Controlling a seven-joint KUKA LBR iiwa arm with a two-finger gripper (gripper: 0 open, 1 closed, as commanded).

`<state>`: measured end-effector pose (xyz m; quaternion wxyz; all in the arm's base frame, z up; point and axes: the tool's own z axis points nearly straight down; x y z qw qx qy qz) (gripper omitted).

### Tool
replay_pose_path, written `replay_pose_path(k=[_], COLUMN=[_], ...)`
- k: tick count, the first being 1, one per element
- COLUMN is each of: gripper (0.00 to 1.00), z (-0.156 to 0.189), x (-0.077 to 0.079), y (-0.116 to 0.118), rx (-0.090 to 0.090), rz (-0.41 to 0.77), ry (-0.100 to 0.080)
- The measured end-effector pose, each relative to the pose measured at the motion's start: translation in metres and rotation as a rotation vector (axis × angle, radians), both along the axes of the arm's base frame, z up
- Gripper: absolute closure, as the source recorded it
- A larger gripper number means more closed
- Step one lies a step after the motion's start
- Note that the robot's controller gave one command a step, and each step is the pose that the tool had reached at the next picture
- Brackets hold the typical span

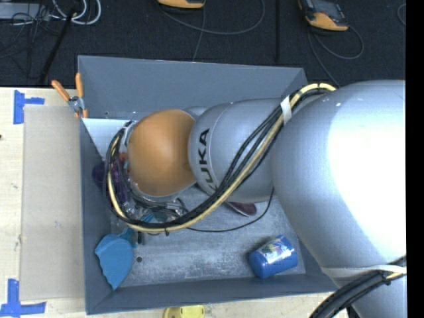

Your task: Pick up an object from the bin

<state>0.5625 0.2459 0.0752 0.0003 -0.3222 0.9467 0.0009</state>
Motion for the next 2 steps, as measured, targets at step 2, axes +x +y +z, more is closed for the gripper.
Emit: replay_pose_path(k=[2], gripper=[1.0], z=[0.061], x=[0.002], y=[-0.004], rx=[-0.003], rz=[0.023], ry=[0.004])
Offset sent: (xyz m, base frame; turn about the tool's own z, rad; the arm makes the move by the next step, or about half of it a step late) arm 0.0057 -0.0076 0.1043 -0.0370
